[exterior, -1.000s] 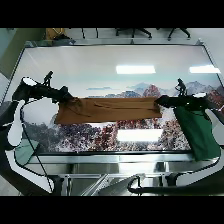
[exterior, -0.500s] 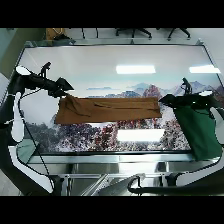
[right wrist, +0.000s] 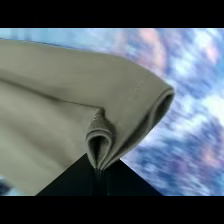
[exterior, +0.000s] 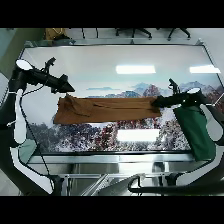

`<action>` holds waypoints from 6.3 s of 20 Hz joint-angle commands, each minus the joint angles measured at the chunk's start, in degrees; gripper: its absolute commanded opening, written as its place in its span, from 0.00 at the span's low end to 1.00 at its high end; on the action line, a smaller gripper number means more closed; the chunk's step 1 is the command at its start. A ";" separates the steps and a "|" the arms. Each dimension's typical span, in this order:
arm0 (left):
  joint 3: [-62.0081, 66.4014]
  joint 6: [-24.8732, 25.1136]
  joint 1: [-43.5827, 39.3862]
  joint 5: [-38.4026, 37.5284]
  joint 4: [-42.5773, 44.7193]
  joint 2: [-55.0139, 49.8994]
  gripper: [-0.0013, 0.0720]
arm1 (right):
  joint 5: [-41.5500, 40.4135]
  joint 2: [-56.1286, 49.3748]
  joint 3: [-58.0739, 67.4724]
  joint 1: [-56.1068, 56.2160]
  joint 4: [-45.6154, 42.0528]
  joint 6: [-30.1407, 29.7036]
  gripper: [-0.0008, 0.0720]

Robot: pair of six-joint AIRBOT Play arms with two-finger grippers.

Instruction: Fold the shirts.

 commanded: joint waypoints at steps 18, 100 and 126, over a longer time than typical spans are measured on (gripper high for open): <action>13.03 -11.37 -41.97 35.26 -2.01 -22.12 0.03 | 22.34 25.24 12.81 -4.31 0.52 10.99 0.03; -18.45 16.87 -14.05 -0.63 -39.15 40.79 0.04 | 39.28 36.76 20.06 -34.27 -32.02 43.28 0.03; -26.29 18.95 -7.54 2.25 -23.69 42.47 0.03 | 12.52 43.08 -8.17 -4.50 -17.44 40.68 0.03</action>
